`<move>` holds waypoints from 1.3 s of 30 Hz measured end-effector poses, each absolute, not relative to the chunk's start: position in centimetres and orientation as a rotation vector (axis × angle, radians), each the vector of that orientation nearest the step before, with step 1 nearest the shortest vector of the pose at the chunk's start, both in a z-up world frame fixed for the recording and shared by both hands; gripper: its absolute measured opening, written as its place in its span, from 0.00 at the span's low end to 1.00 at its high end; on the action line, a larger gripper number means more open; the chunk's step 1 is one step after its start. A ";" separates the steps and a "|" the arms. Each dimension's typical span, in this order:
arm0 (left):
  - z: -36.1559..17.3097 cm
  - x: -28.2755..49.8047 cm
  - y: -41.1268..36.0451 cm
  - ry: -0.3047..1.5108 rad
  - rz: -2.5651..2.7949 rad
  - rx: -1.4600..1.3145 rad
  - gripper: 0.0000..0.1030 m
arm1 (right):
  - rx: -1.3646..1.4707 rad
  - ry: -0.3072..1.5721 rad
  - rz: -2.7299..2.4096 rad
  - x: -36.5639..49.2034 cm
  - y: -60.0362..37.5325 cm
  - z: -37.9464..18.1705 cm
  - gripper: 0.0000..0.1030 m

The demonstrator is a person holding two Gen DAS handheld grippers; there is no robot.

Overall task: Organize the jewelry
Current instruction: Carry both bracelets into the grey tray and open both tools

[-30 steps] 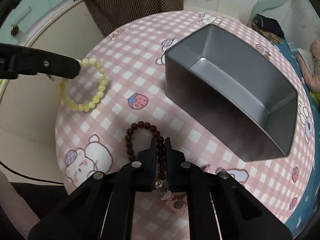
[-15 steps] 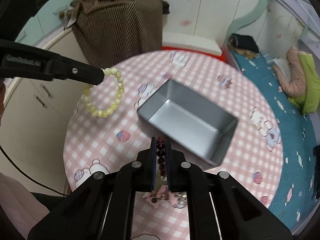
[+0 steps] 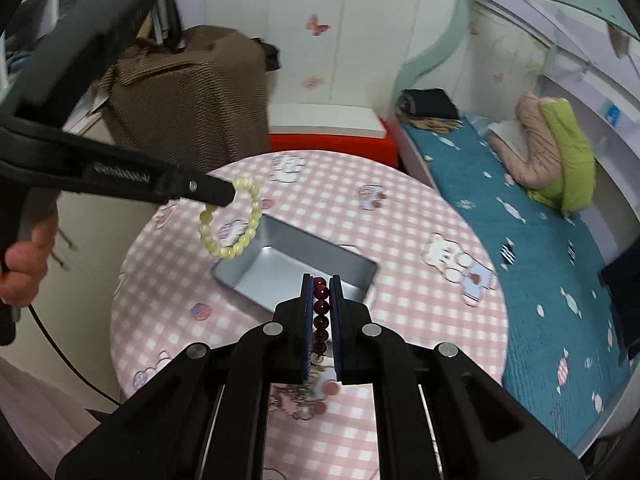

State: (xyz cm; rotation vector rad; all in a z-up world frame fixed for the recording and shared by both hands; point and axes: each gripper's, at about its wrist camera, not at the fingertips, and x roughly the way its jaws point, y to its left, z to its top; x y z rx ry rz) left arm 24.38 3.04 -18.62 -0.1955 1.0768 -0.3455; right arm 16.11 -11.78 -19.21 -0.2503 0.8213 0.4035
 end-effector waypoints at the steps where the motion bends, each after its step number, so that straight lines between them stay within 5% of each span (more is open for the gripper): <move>1: -19.0 24.8 2.7 1.085 -0.348 -0.194 0.09 | -0.239 0.824 0.386 16.3 -12.2 -19.2 0.07; 12: -24.1 27.6 1.0 1.213 -0.325 -0.126 0.11 | -0.191 0.843 0.320 18.3 -14.2 -19.7 0.07; 16: -23.3 27.2 2.1 1.191 -0.301 -0.141 0.50 | -0.184 0.837 0.358 19.1 -13.3 -19.5 0.07; 36: -21.1 23.7 8.2 1.117 -0.132 -0.157 0.51 | -0.086 0.994 0.675 23.3 -5.5 -22.7 0.07; 37: -21.1 23.6 8.3 1.116 -0.129 -0.158 0.51 | -0.083 0.999 0.667 23.3 -5.5 -22.8 0.11; 39: -21.3 23.5 8.4 1.120 -0.126 -0.160 0.51 | -0.079 1.025 0.648 23.6 -5.4 -23.3 0.41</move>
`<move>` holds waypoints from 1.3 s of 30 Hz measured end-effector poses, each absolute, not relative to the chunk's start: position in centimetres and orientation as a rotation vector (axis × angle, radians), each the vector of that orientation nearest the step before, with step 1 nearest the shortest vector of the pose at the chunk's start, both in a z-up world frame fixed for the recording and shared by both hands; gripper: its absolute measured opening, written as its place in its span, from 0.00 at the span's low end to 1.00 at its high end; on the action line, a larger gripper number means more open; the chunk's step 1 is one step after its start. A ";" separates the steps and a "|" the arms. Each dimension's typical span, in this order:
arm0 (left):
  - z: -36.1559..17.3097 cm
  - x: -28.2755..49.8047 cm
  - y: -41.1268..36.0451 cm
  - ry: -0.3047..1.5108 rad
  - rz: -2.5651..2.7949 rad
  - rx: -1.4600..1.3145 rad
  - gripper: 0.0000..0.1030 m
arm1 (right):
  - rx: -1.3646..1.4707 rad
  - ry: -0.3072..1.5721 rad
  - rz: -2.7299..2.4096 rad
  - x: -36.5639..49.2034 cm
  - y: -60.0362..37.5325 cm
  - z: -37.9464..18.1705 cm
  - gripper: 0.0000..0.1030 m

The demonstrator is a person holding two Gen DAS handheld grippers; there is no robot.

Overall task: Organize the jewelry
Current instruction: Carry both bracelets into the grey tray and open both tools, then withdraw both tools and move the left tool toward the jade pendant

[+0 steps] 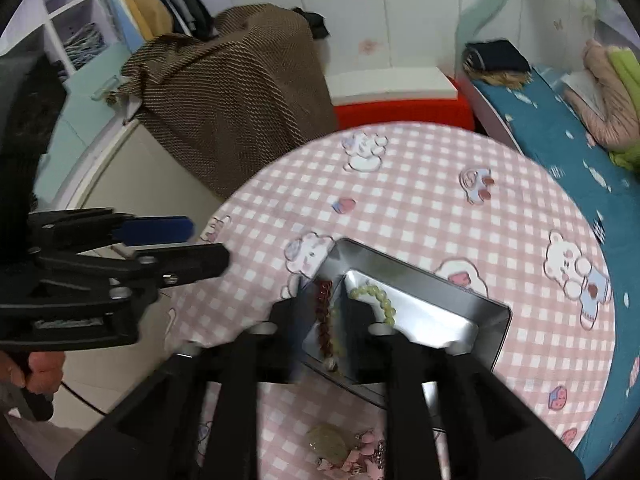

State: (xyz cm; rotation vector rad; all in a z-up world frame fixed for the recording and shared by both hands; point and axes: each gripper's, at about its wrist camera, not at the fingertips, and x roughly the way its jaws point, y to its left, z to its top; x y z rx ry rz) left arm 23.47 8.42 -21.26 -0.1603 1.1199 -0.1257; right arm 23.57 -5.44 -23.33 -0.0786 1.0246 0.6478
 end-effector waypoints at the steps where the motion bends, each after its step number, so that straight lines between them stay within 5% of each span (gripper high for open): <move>1: -21.3 23.4 8.4 1.121 -0.127 -0.161 0.51 | -0.087 1.032 0.622 23.5 -5.5 -23.4 0.58; 24: -20.8 21.7 4.9 1.098 -0.211 -0.100 0.51 | -0.105 0.917 0.489 20.6 -9.8 -20.6 0.61; 30: -21.3 20.8 4.0 1.115 -0.223 -0.105 0.66 | -0.098 0.928 0.440 20.1 -11.7 -20.9 0.61; 39: -22.5 19.7 2.7 1.159 -0.203 -0.081 0.80 | -0.056 0.946 0.318 18.9 -15.4 -21.7 0.86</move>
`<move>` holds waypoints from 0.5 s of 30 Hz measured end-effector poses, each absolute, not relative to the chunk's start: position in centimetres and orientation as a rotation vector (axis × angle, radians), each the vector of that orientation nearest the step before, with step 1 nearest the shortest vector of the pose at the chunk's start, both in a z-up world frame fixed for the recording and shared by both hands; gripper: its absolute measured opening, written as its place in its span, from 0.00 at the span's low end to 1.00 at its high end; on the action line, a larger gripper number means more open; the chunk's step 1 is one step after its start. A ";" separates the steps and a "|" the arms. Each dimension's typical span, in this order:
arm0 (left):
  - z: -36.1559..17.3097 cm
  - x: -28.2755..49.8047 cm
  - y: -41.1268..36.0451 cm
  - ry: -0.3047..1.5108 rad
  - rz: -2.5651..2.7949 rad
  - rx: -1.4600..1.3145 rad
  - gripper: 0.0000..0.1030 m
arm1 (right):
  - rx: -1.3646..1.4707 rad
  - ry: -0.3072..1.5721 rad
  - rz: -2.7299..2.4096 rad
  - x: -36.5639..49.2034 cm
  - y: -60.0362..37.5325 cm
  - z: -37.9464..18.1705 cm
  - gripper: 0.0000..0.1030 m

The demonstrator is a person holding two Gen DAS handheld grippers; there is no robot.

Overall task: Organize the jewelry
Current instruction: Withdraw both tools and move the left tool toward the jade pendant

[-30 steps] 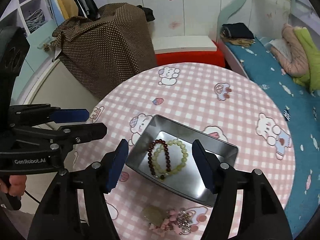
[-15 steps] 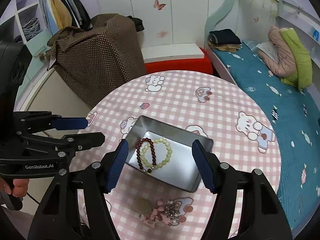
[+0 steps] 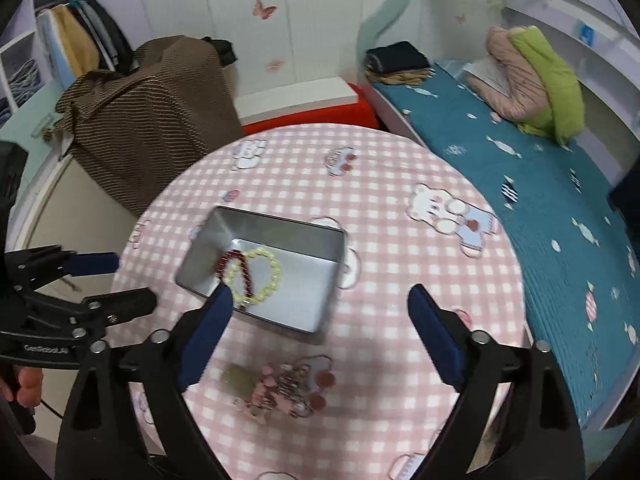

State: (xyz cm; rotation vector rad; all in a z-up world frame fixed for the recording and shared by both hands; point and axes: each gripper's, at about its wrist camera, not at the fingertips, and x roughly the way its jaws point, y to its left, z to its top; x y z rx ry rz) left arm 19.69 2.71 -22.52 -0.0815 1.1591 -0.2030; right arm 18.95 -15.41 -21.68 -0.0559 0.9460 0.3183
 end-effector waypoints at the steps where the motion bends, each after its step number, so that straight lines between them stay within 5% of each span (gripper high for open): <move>1: -22.7 19.7 2.6 1.163 -0.202 -0.082 0.80 | -0.050 0.952 0.310 18.8 -15.9 -21.9 0.86; 15: -27.9 18.7 -0.6 1.351 -0.204 -0.033 0.87 | -0.023 1.082 0.222 17.0 -19.7 -25.4 0.91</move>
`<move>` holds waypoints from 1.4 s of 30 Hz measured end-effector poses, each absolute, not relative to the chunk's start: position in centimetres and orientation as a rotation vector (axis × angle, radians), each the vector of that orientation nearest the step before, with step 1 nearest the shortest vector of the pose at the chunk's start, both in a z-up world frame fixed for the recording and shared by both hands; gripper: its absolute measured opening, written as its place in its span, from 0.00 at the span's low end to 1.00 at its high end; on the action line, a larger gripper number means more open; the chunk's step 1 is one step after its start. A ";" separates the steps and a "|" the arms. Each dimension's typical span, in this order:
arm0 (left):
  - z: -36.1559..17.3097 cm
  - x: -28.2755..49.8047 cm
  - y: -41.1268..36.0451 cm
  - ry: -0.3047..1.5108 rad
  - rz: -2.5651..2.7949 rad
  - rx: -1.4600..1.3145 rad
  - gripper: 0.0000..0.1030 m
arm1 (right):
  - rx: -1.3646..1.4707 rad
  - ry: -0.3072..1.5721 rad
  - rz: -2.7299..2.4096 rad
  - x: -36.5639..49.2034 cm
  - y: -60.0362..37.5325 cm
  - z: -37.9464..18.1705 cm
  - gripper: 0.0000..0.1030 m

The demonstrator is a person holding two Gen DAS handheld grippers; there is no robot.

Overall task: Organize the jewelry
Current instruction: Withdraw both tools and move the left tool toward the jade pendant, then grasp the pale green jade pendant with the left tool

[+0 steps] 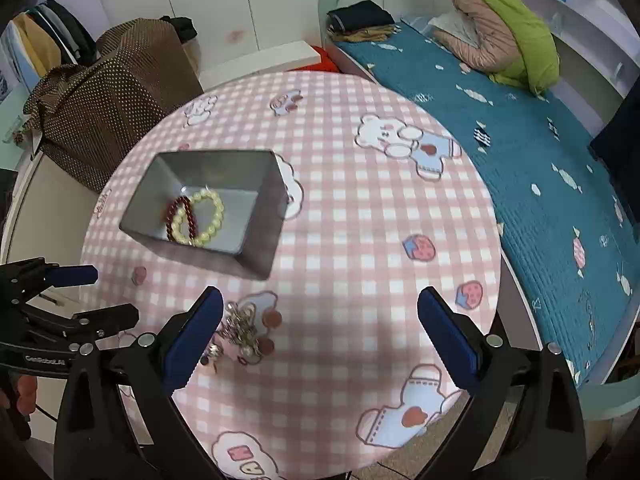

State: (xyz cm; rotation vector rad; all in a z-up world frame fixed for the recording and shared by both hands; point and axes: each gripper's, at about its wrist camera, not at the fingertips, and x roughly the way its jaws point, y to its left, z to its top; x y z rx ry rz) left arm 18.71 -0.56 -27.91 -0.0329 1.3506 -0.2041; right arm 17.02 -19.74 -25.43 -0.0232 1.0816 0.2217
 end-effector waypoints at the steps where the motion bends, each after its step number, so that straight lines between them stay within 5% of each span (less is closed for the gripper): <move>1: -28.2 18.7 -0.7 1.356 -0.204 -0.029 0.87 | -0.024 1.087 0.221 16.9 -19.9 -25.6 0.91; 30: -35.3 20.5 -8.0 1.491 -0.134 0.097 0.86 | -0.019 1.198 0.243 16.2 -21.6 -29.0 0.92; 36: -35.8 20.7 -9.7 1.479 -0.131 0.125 0.75 | -0.007 1.202 0.240 16.4 -22.1 -29.2 0.92; 40: -35.1 20.7 -9.2 1.452 -0.124 0.119 0.46 | 0.004 1.196 0.260 16.4 -22.0 -29.2 0.92; 42: -35.0 21.0 -9.2 1.451 -0.121 0.109 0.40 | 0.001 1.191 0.283 16.4 -21.6 -29.2 0.92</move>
